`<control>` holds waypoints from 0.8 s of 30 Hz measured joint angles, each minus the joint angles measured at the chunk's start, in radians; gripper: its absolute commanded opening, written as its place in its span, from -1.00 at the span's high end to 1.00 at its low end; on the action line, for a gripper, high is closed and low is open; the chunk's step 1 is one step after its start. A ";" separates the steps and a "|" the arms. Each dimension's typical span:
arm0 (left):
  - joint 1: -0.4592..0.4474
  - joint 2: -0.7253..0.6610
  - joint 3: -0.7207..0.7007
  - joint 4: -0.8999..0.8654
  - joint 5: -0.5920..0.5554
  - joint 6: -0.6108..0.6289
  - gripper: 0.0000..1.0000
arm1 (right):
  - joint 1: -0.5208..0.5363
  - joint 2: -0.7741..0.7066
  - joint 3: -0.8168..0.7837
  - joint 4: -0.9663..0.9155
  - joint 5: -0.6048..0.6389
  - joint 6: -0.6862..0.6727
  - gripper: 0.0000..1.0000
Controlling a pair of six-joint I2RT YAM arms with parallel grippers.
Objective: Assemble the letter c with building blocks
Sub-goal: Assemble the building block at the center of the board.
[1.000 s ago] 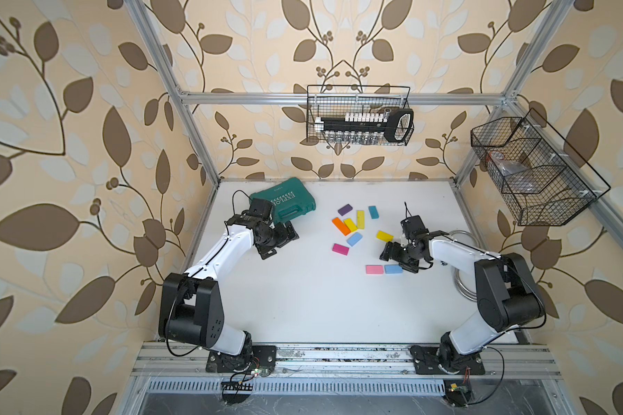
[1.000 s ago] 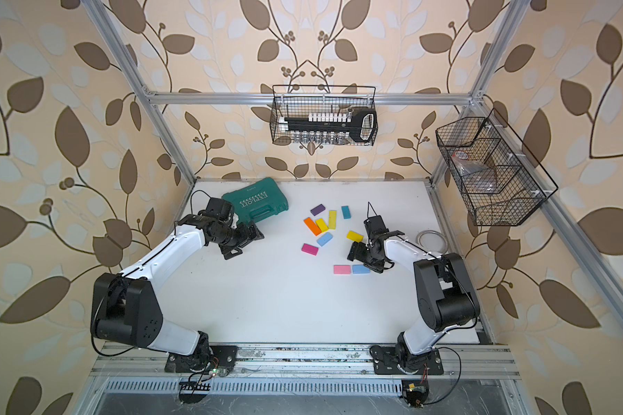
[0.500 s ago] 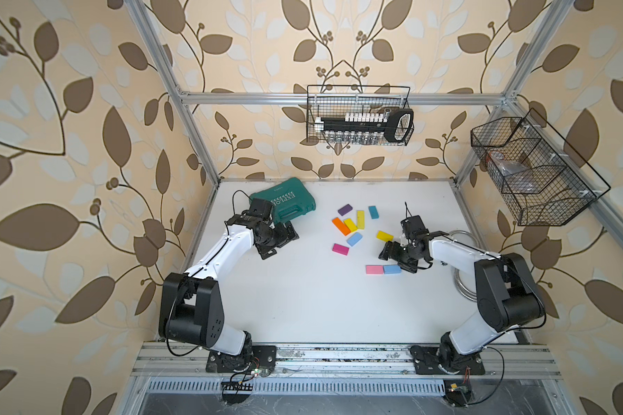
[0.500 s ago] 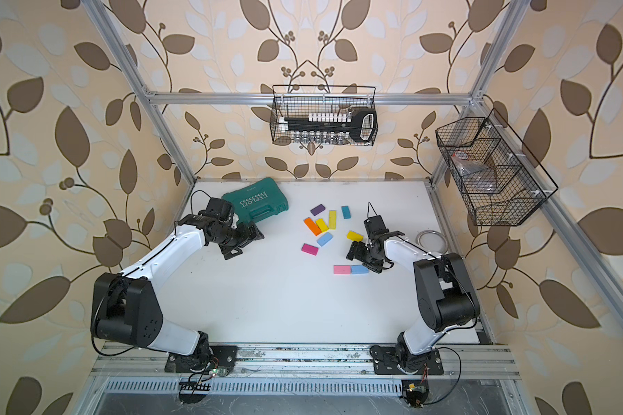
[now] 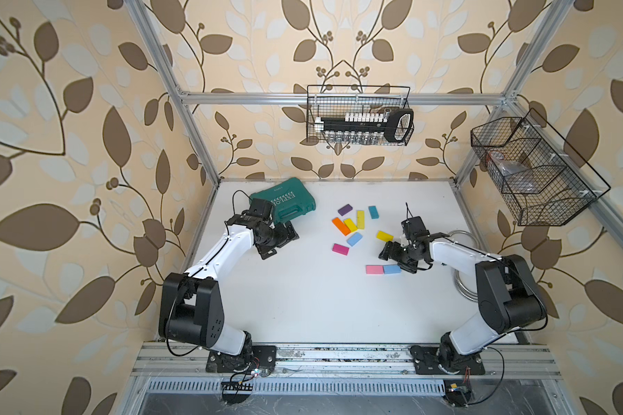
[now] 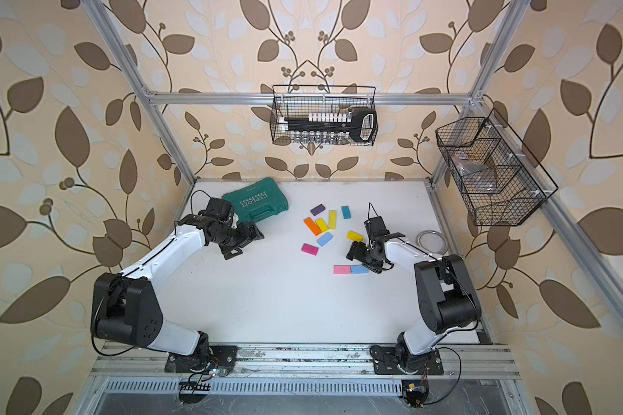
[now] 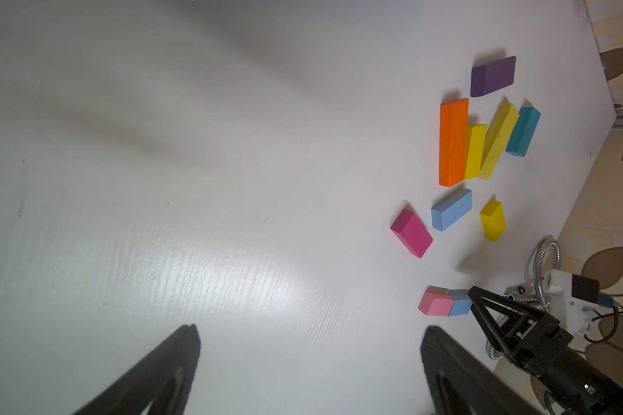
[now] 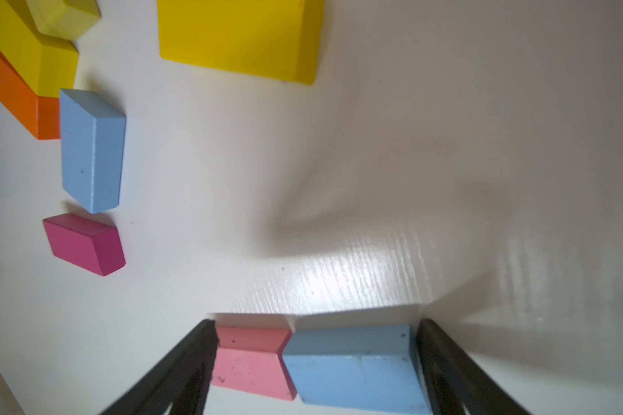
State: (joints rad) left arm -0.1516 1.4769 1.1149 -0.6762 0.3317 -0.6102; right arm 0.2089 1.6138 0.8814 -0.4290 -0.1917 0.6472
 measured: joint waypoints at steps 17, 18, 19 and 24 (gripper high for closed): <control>0.000 0.000 0.000 0.000 0.000 0.000 -0.98 | 0.000 -0.033 -0.033 -0.005 0.000 0.000 -0.72; 0.000 0.000 0.000 0.000 0.000 0.000 -0.98 | 0.000 -0.034 -0.034 -0.005 0.000 0.000 -0.71; 0.000 0.000 0.000 0.000 0.000 0.000 -0.98 | 0.000 -0.034 -0.034 -0.005 0.000 0.000 -0.71; 0.000 0.000 0.000 0.000 0.000 0.000 -0.98 | 0.000 -0.036 -0.036 -0.005 0.000 0.004 -0.71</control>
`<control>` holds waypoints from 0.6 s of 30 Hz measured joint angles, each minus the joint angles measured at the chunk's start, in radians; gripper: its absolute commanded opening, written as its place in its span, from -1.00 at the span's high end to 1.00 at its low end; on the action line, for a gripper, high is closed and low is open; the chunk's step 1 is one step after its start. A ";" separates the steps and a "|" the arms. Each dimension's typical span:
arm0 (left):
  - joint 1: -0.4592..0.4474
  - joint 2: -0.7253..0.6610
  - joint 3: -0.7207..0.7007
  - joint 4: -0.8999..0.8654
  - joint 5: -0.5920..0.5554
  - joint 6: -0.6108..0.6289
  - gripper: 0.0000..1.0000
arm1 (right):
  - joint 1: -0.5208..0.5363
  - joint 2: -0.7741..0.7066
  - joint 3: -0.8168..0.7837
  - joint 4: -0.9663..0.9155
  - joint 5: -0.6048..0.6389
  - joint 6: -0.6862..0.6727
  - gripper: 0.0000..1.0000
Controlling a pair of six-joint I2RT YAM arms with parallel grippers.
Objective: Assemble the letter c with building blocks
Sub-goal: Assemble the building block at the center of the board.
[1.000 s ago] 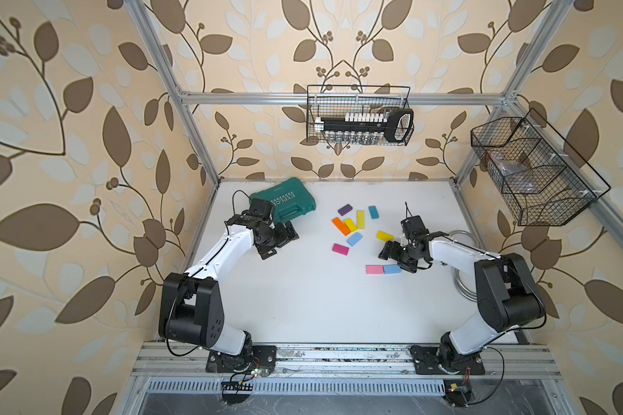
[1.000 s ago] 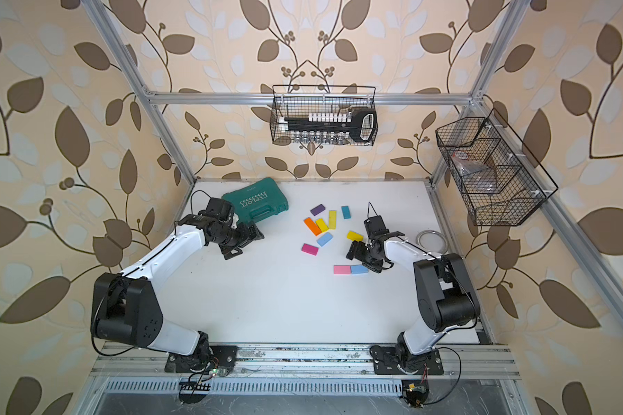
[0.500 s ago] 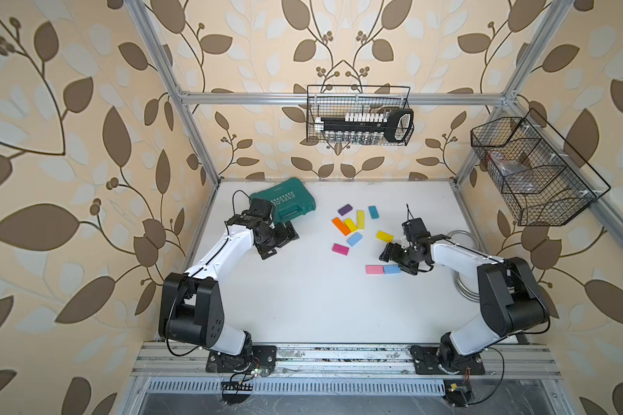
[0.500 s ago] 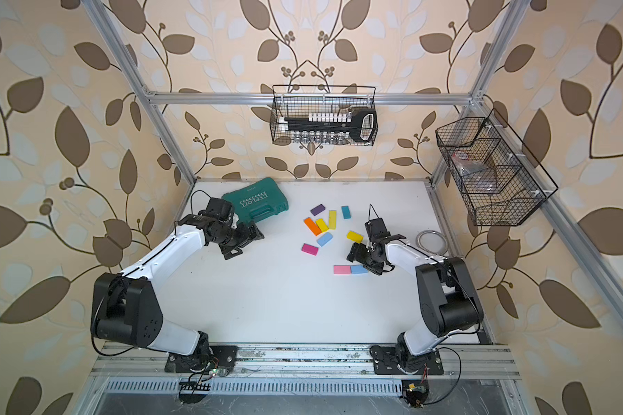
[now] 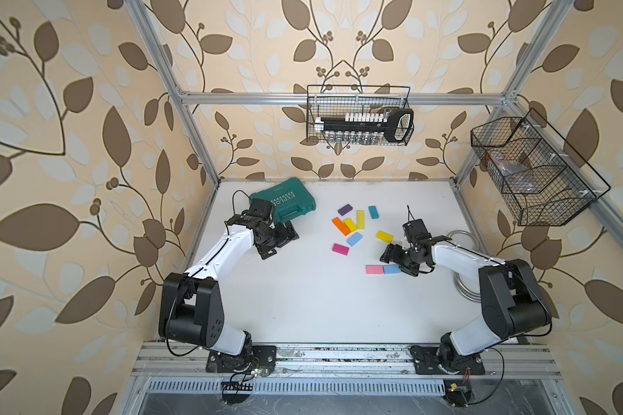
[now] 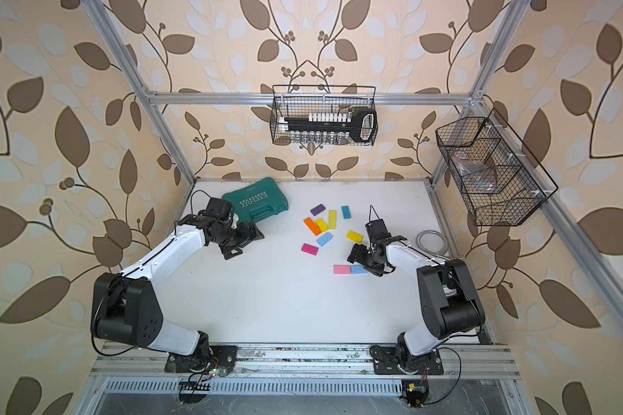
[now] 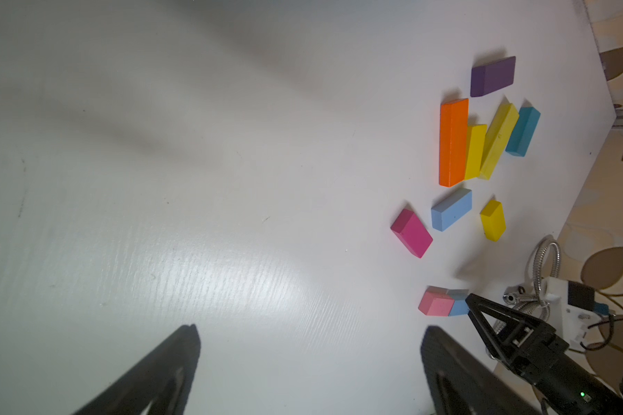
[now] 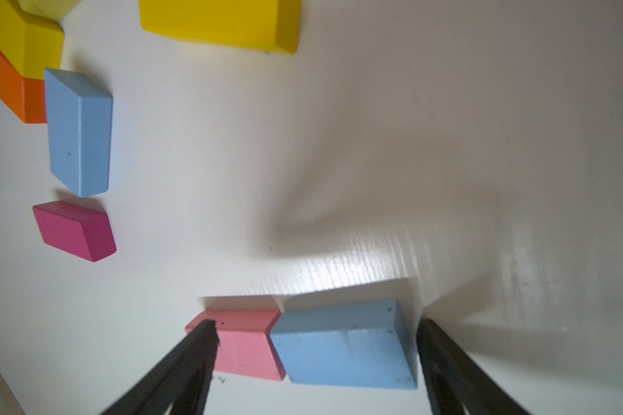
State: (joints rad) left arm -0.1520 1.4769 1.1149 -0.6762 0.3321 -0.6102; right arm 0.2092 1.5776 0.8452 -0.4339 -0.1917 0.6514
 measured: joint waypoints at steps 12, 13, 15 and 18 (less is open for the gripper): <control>0.000 0.000 0.000 0.000 0.000 0.000 -0.98 | 0.010 0.000 0.000 0.000 0.000 0.005 -0.71; 0.000 0.000 0.000 0.000 0.000 0.000 -0.98 | 0.011 0.000 0.000 -0.001 0.000 0.006 -0.70; 0.000 0.000 0.000 0.000 0.000 0.000 -0.98 | 0.016 0.000 0.000 -0.001 0.000 0.007 -0.70; 0.000 0.000 0.000 0.000 0.000 0.000 -0.98 | 0.022 0.000 0.000 -0.001 0.000 0.011 -0.70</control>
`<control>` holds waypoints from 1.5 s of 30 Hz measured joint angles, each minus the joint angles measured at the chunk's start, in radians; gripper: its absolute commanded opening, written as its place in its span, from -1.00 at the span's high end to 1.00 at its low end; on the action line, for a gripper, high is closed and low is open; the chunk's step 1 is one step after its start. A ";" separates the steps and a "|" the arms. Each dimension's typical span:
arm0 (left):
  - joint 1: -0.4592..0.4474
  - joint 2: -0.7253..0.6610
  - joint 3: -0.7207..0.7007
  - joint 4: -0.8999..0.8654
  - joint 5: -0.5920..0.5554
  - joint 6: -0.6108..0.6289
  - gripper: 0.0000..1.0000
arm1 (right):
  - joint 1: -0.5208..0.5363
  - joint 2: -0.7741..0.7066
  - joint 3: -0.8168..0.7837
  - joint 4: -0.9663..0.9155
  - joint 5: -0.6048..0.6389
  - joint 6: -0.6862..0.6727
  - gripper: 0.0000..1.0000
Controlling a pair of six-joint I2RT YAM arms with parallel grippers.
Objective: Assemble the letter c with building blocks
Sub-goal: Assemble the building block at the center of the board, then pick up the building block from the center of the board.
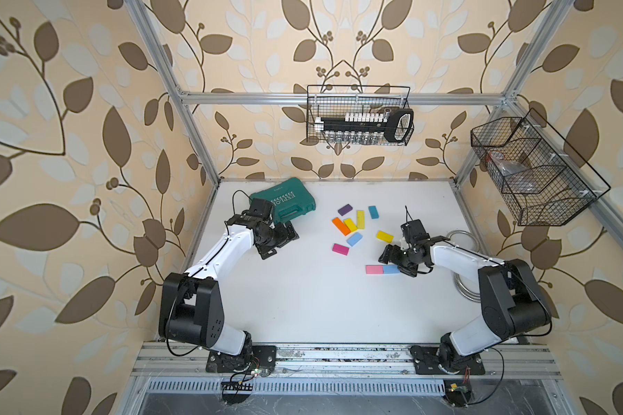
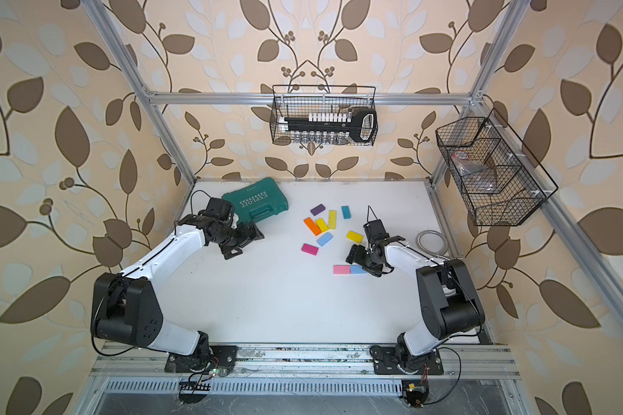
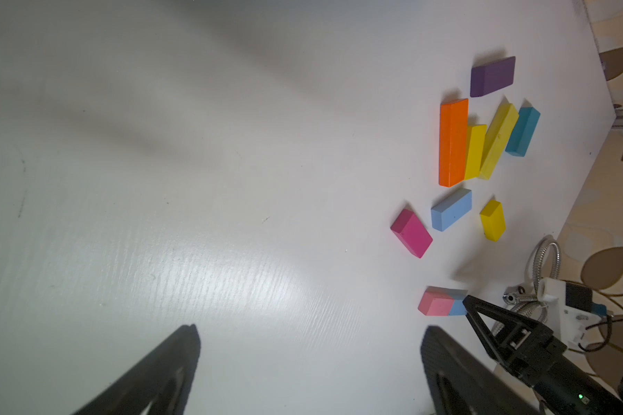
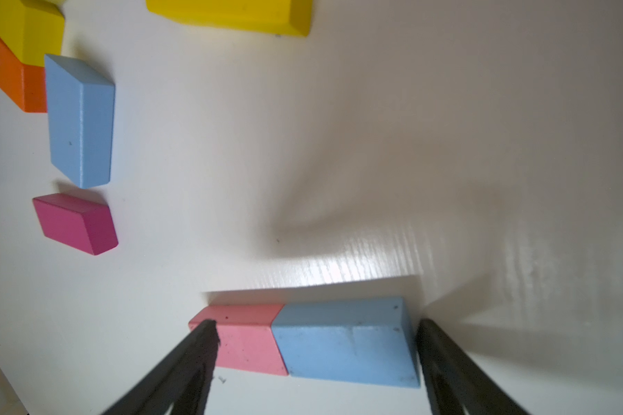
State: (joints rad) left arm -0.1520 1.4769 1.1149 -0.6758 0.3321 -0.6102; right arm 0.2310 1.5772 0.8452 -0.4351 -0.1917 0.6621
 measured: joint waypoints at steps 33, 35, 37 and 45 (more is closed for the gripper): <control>0.000 0.053 0.023 -0.010 0.029 0.002 -0.98 | 0.068 0.092 0.519 -0.240 0.114 -0.153 -0.67; 0.000 0.063 0.033 -0.010 0.032 0.003 -0.98 | 0.067 0.177 0.628 -0.272 0.119 -0.173 -0.65; 0.000 0.067 0.039 -0.007 0.034 0.003 -0.98 | 0.068 0.272 0.742 -0.297 0.122 -0.187 -0.58; 0.000 0.090 0.045 -0.001 0.047 0.002 -0.98 | 0.094 0.602 1.116 -0.383 0.193 -0.175 -0.48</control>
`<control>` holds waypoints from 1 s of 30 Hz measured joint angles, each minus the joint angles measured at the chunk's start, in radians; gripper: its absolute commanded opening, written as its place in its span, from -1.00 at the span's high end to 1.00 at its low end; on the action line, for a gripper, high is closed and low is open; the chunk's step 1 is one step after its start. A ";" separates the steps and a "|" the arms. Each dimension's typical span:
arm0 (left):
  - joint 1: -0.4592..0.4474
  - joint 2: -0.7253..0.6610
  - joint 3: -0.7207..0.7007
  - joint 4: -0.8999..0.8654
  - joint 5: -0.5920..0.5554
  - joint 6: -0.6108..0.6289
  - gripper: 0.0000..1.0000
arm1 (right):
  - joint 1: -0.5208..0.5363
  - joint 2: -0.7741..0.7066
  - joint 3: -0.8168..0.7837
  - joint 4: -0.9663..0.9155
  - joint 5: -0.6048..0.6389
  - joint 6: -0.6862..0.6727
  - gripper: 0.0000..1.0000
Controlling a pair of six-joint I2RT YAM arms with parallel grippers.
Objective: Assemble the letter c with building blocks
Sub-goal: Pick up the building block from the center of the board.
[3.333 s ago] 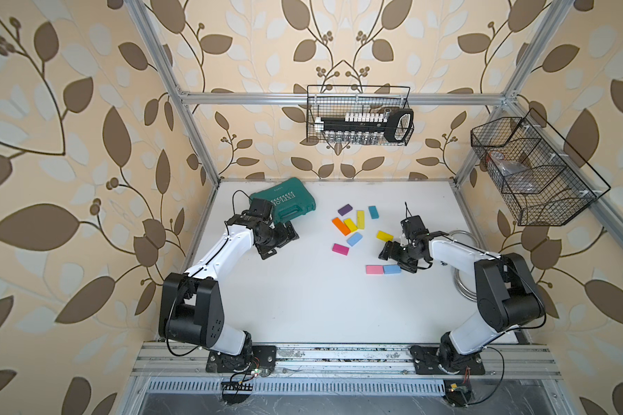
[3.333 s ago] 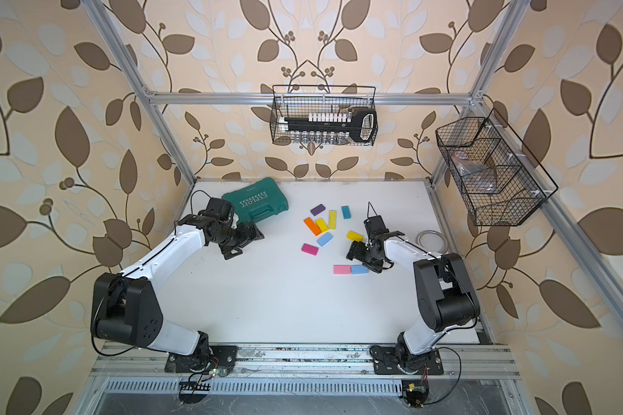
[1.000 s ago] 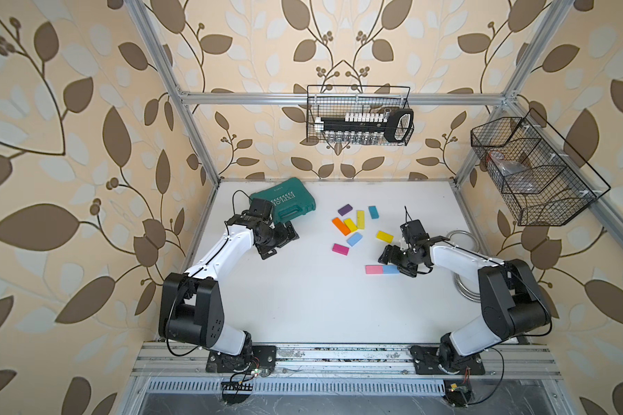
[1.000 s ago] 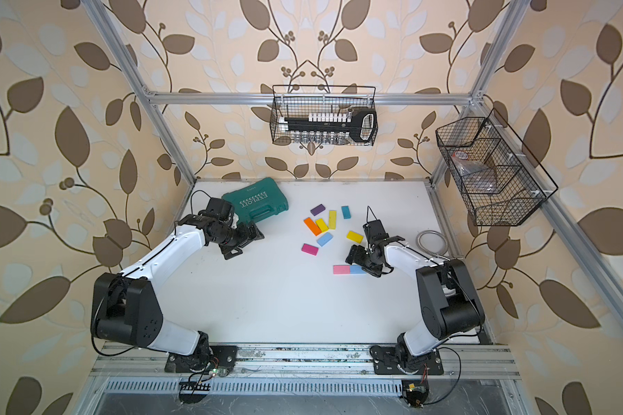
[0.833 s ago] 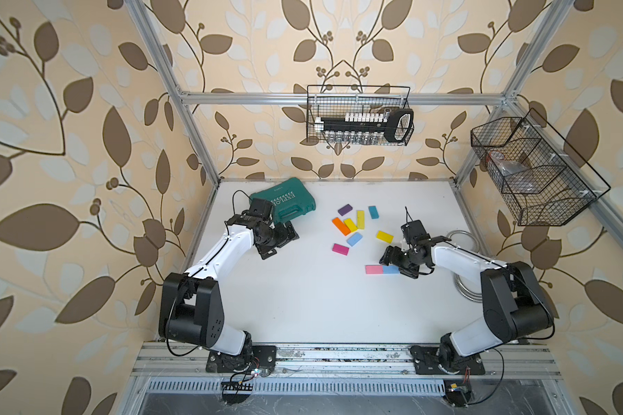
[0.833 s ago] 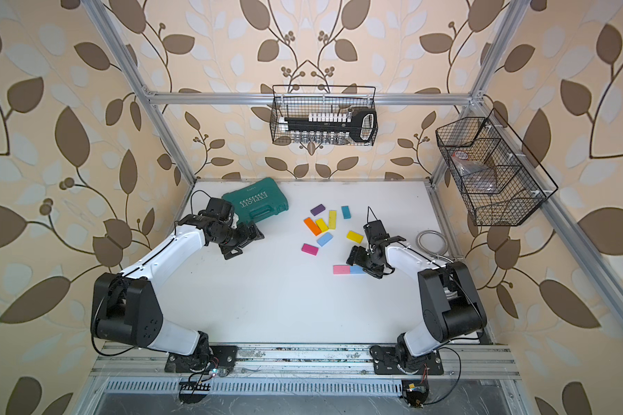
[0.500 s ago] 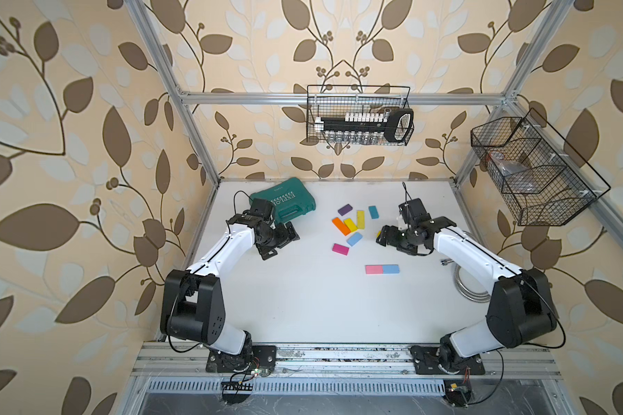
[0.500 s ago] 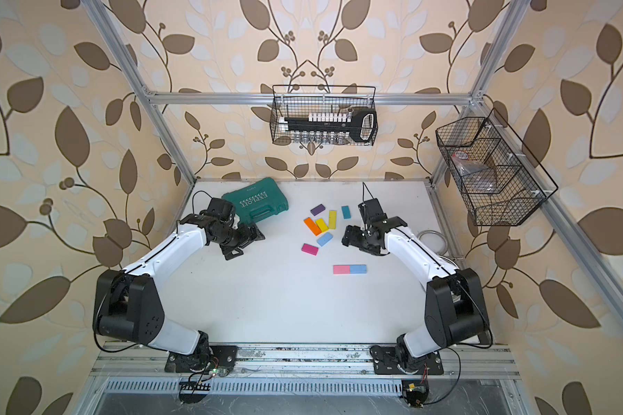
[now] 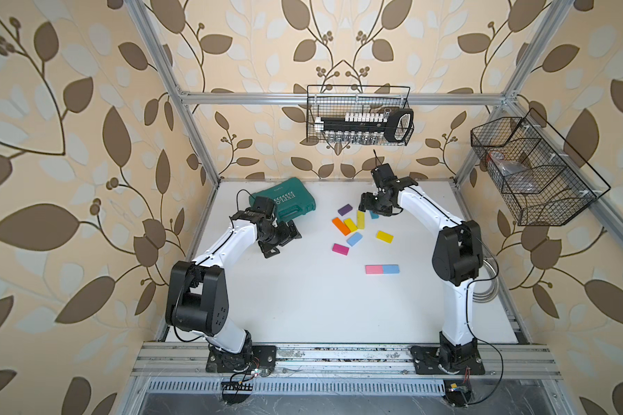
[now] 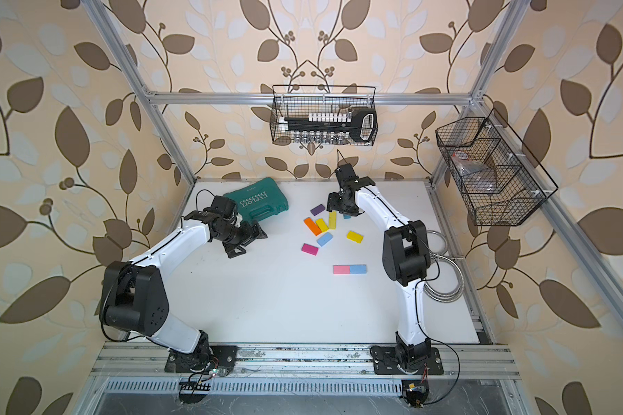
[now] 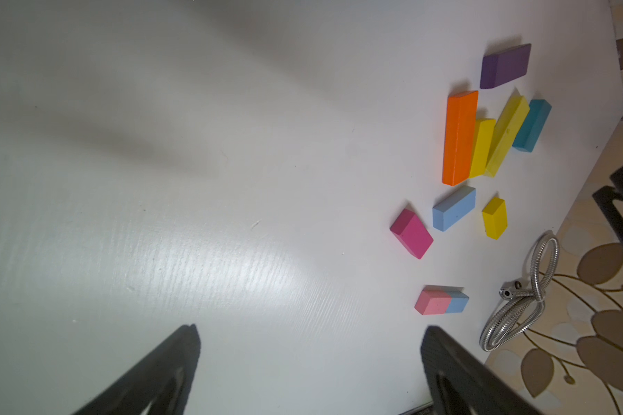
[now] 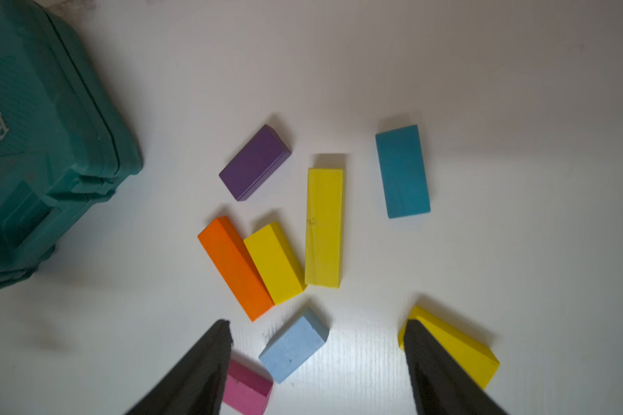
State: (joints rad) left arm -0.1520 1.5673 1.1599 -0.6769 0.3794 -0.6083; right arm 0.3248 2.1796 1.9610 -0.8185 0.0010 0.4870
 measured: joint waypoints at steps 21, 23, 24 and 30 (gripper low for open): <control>0.000 0.059 0.027 0.031 0.060 0.000 -0.98 | 0.055 0.323 0.270 -0.107 0.146 0.021 -0.11; 0.000 0.059 0.028 0.031 0.060 0.000 -0.98 | 0.055 0.336 0.273 -0.111 0.151 0.018 0.00; 0.000 0.059 0.029 0.031 0.060 0.000 -0.98 | 0.056 0.340 0.279 -0.114 0.158 0.016 0.09; 0.000 0.059 0.030 0.032 0.059 0.000 -0.98 | 0.058 0.347 0.317 -0.125 0.156 0.000 0.81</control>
State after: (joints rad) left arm -0.1520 1.6264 1.1900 -0.6453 0.4385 -0.6083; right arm 0.3824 2.5267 2.2784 -0.9436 0.1566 0.4870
